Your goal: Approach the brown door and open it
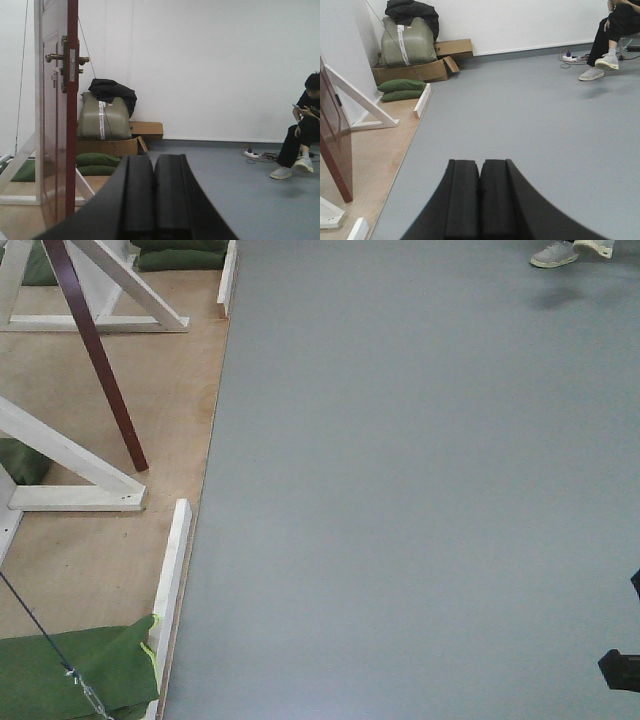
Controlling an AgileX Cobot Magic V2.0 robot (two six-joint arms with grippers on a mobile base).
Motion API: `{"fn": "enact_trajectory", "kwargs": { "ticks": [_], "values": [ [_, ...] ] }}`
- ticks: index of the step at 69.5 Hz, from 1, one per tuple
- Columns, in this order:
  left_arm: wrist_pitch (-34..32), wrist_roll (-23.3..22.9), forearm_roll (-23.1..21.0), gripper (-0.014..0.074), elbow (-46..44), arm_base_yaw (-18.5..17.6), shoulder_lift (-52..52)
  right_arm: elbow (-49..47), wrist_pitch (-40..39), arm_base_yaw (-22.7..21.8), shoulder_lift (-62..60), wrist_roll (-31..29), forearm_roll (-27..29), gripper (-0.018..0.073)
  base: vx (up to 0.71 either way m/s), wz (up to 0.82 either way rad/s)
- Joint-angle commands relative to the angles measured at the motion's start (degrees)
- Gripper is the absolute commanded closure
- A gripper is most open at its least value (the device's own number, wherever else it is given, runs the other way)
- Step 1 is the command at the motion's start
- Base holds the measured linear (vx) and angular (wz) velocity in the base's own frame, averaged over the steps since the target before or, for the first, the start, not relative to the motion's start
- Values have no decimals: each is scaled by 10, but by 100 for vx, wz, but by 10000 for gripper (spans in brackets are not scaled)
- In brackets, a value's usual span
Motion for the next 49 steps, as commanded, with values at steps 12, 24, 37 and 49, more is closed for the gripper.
{"fn": "enact_trajectory", "kwargs": {
  "ticks": [12,24,37,49],
  "values": [
    [-43,-4,2,586,15,-4,-15,1,-46,1,-5,-5,-3,559,0,0],
    [-43,-4,2,586,15,-4,-15,1,-46,1,-5,-5,-3,559,0,0],
    [-43,-4,2,586,15,-4,-15,1,-46,1,-5,-5,-3,559,0,0],
    [-43,-4,2,586,15,-4,-15,1,-46,1,-5,-5,-3,559,0,0]
  ]
}}
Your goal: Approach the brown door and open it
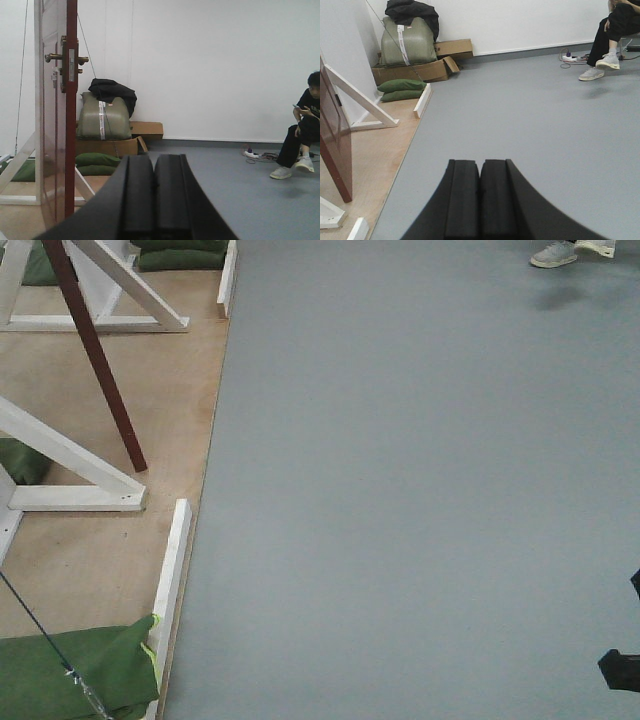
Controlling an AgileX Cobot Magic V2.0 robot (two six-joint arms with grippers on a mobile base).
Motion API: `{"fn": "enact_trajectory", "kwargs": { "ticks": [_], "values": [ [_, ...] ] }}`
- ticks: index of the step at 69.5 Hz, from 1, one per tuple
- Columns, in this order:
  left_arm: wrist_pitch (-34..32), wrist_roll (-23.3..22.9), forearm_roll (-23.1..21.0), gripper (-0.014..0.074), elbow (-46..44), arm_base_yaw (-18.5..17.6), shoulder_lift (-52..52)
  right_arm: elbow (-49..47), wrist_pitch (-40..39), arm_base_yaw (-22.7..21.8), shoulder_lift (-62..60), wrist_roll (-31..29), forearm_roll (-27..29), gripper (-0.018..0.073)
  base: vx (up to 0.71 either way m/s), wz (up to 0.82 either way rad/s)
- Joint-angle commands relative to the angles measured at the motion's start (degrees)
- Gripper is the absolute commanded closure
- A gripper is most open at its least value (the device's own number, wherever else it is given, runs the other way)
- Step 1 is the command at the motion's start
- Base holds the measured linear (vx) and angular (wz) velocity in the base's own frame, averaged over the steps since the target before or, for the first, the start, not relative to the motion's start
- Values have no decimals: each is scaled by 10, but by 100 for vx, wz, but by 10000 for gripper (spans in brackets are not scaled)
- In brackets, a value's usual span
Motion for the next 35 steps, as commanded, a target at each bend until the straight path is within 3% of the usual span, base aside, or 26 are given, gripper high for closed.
{"fn": "enact_trajectory", "kwargs": {
  "ticks": [1,35],
  "values": [
    [-43,-4,2,586,15,-4,-15,1,-46,1,-5,-5,-3,559,0,0],
    [-43,-4,2,586,15,-4,-15,1,-46,1,-5,-5,-3,559,0,0]
  ]
}}
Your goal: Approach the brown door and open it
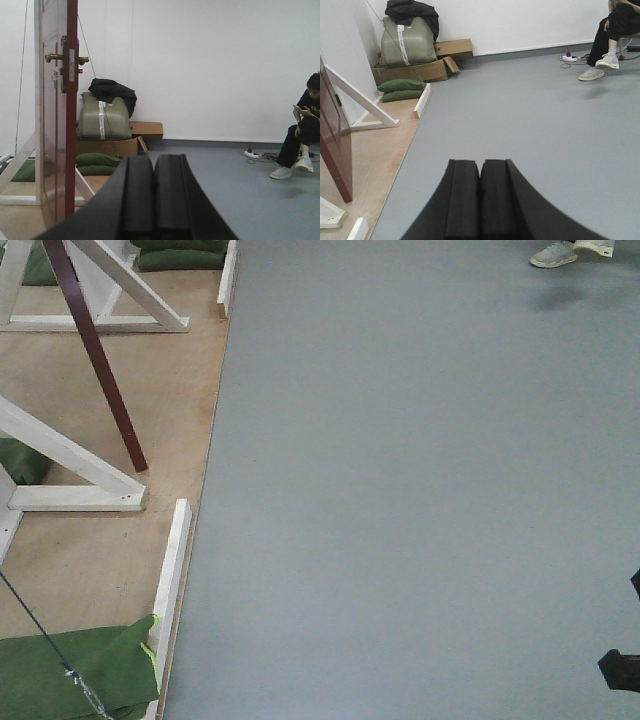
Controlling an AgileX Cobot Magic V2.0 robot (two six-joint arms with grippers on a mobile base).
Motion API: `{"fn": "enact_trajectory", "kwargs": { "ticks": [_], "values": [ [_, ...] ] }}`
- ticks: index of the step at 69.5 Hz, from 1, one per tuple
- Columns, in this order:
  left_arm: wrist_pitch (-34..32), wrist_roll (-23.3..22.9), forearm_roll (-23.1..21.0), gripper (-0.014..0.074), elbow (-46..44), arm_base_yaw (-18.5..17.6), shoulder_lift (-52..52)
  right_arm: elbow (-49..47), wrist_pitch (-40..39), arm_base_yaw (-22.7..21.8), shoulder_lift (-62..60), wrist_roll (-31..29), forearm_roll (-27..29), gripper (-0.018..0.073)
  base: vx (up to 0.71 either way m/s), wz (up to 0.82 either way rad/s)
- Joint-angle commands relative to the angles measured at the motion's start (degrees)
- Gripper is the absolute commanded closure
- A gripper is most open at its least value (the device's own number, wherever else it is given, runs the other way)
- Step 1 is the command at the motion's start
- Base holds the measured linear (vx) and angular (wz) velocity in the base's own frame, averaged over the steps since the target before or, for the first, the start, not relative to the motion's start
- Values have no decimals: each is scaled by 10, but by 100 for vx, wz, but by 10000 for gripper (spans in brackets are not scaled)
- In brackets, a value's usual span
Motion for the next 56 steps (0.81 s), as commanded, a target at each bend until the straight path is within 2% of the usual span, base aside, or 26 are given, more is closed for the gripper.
{"fn": "enact_trajectory", "kwargs": {
  "ticks": [1,56],
  "values": [
    [-43,-4,2,586,15,-4,-15,1,-46,1,-5,-5,-3,559,0,0],
    [-43,-4,2,586,15,-4,-15,1,-46,1,-5,-5,-3,559,0,0]
  ]
}}
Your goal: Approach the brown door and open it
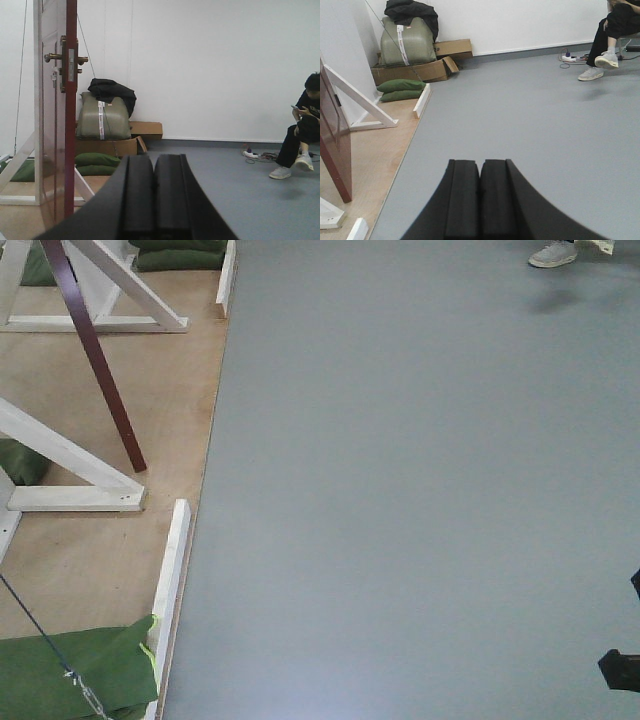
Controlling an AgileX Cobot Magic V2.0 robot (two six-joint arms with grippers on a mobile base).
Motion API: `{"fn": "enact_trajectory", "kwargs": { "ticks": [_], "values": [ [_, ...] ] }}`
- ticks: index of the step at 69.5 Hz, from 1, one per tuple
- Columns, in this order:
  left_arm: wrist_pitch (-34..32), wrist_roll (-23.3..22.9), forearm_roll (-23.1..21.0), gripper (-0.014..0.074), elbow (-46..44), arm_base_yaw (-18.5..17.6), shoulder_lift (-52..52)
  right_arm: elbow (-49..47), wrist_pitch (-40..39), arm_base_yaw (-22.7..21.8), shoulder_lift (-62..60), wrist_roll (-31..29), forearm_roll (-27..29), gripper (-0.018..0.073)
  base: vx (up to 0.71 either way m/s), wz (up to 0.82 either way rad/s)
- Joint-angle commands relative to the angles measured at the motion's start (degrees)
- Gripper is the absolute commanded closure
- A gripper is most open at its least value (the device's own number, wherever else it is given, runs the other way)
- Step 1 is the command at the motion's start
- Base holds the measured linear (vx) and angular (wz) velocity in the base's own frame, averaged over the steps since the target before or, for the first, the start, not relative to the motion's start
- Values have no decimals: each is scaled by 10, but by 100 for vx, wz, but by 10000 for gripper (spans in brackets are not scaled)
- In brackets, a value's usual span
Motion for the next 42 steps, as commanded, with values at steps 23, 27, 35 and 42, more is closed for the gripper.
{"fn": "enact_trajectory", "kwargs": {
  "ticks": [23,27,35,42],
  "values": [
    [-43,-4,2,586,15,-4,-15,1,-46,1,-5,-5,-3,559,0,0],
    [-43,-4,2,586,15,-4,-15,1,-46,1,-5,-5,-3,559,0,0],
    [-43,-4,2,586,15,-4,-15,1,-46,1,-5,-5,-3,559,0,0],
    [-43,-4,2,586,15,-4,-15,1,-46,1,-5,-5,-3,559,0,0]
  ]
}}
